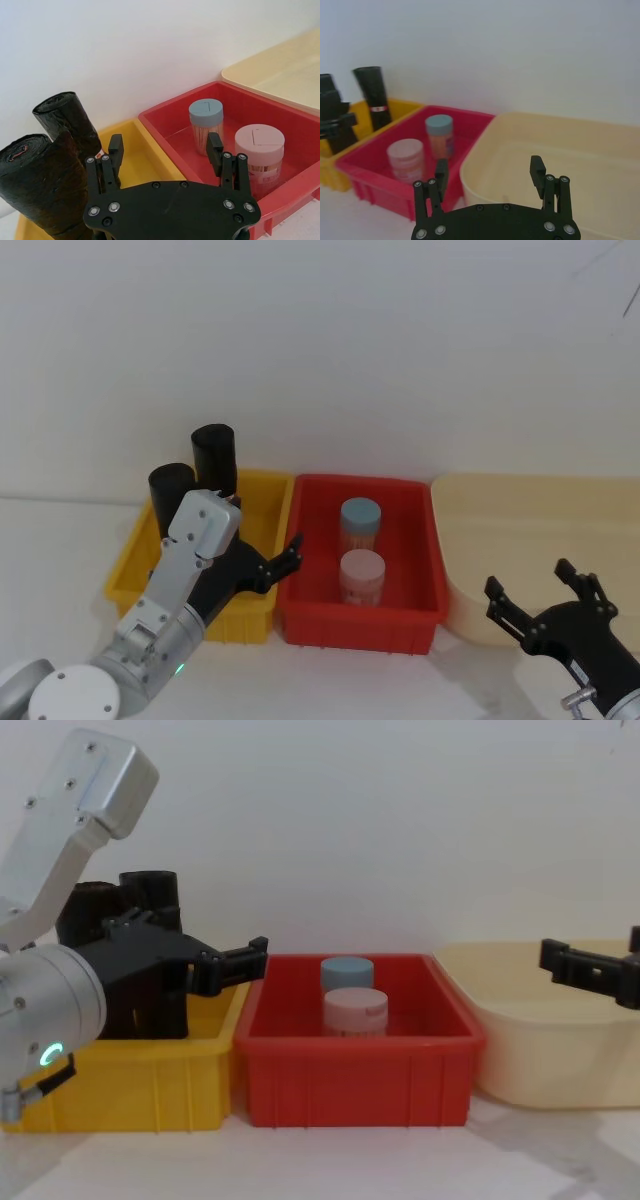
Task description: Pick up the garbage bag with the one hand and transfer it to the other hand.
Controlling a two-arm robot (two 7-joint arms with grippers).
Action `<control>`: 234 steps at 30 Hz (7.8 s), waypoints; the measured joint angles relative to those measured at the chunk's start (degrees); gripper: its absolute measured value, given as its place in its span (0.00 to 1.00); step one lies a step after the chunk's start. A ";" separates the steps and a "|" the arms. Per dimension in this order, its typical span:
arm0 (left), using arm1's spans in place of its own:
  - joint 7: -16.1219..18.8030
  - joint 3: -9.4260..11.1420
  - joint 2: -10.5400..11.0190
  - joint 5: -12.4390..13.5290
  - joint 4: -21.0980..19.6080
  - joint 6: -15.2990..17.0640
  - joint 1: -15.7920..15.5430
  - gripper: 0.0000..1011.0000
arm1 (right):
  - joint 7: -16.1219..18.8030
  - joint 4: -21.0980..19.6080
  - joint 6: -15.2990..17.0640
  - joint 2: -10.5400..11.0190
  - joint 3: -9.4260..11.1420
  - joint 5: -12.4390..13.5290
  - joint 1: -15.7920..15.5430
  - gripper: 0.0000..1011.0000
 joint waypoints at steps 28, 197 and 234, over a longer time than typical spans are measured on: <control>0.00 0.00 0.00 0.00 0.00 0.00 0.00 0.99 | 9.60 7.86 9.88 -1.69 -11.13 -4.26 15.62 0.99; 2.21 -13.18 1.28 -7.25 -7.99 17.47 4.52 0.99 | 8.93 21.63 13.17 -2.57 -5.79 -13.69 28.92 0.99; -2.60 -13.64 1.08 -8.63 -0.99 17.89 -1.06 0.43 | 8.92 21.62 13.17 -2.57 -5.79 -13.68 28.91 0.99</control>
